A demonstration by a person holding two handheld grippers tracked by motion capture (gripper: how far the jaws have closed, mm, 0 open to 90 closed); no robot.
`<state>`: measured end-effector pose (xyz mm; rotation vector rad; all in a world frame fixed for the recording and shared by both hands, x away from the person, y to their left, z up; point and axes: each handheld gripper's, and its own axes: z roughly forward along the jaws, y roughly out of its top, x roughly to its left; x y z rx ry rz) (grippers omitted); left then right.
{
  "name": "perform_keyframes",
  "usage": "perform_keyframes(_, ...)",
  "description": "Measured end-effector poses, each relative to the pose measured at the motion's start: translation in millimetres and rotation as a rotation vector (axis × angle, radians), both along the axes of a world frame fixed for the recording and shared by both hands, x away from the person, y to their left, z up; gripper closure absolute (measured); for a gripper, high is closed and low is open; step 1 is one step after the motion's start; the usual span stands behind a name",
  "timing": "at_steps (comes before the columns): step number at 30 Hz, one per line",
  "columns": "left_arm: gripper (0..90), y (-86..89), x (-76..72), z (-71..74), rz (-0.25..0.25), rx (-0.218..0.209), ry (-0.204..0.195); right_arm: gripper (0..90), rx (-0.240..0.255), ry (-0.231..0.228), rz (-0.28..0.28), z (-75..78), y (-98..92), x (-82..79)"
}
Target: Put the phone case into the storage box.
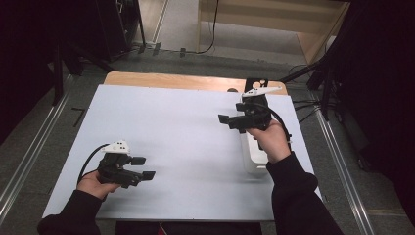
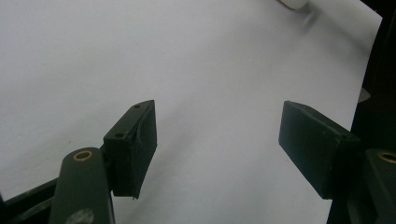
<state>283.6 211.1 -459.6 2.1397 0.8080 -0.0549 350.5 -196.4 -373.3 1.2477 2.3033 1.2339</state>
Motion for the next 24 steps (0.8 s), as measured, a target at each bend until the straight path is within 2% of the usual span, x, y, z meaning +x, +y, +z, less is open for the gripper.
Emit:
perform_keyframes(4,27.6,0.1,0.1,0.1,-0.002,0.0,-0.001,14.4,0.021,0.007,0.016,-3.2,1.2,-8.4)
perform_keyframes(13,27.6,-0.1,0.1,0.1,-0.004,-0.001,-0.002,14.4,0.017,0.006,0.039,-10.2,2.2,-24.4)
perform_keyframes(15,27.6,0.0,-0.1,0.3,-0.003,0.0,-0.002,14.4,0.028,-0.014,0.051,-12.6,2.4,-27.6)
perform_keyframes(18,27.6,0.0,-0.3,0.6,-0.002,0.002,-0.001,14.4,0.041,-0.016,0.06,-15.7,3.5,-33.1)
perform_keyframes(24,27.6,0.0,-0.4,0.7,-0.003,0.002,-0.001,14.4,0.017,0.009,0.079,-22.7,7.0,-42.5)
